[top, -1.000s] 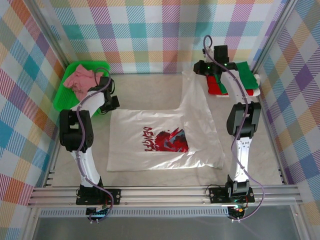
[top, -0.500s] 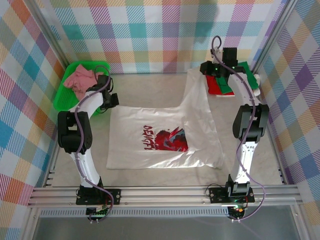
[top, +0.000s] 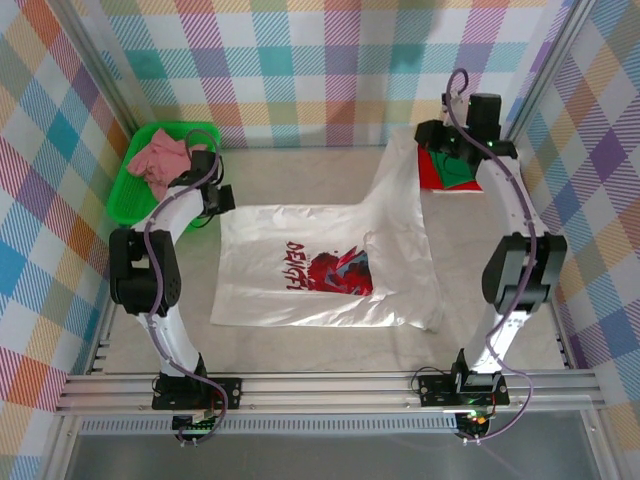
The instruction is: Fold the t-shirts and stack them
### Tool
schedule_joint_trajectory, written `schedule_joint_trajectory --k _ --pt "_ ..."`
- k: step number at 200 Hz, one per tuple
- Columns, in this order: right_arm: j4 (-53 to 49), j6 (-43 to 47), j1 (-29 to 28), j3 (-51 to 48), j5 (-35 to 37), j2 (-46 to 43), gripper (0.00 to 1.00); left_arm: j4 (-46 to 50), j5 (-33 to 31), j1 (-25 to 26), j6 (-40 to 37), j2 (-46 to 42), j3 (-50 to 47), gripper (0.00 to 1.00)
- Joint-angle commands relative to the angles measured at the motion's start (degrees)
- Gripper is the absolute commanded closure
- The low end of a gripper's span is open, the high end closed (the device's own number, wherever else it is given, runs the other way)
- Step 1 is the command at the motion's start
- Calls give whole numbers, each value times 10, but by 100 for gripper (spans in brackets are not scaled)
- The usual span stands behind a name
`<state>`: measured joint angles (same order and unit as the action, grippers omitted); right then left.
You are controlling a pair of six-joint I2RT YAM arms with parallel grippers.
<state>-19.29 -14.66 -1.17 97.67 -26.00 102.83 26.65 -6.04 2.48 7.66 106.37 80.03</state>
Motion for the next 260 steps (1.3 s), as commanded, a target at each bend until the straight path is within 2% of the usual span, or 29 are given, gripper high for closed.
schedule_joint_trajectory --k 1,24,46,81,134,163,221,260 --pt "66 -26 1 -76 4 -71 100 -29 -27 -5 -2 -28 -40 100" --pt "73 -28 -2 -128 -5 -98 100 -51 -17 -5 -2 -21 -59 100" --pt "63 -11 -19 -139 -2 -106 100 -65 -10 -5 3 -18 -54 100" --pt "51 -1 -39 -167 -5 -134 100 -81 -6 -2 18 -65 -81 100" --pt "65 -30 -50 -310 48 -258 100 -74 -17 1 41 -114 -163 100" --pt "62 -21 -50 -363 43 -320 100 -64 -20 6 50 -118 -180 100" --pt "74 -18 -51 -379 -4 -392 100 -51 -32 16 46 -159 -177 100" --pt "58 -27 -50 -410 9 -421 100 -35 -36 29 58 -187 -199 100"
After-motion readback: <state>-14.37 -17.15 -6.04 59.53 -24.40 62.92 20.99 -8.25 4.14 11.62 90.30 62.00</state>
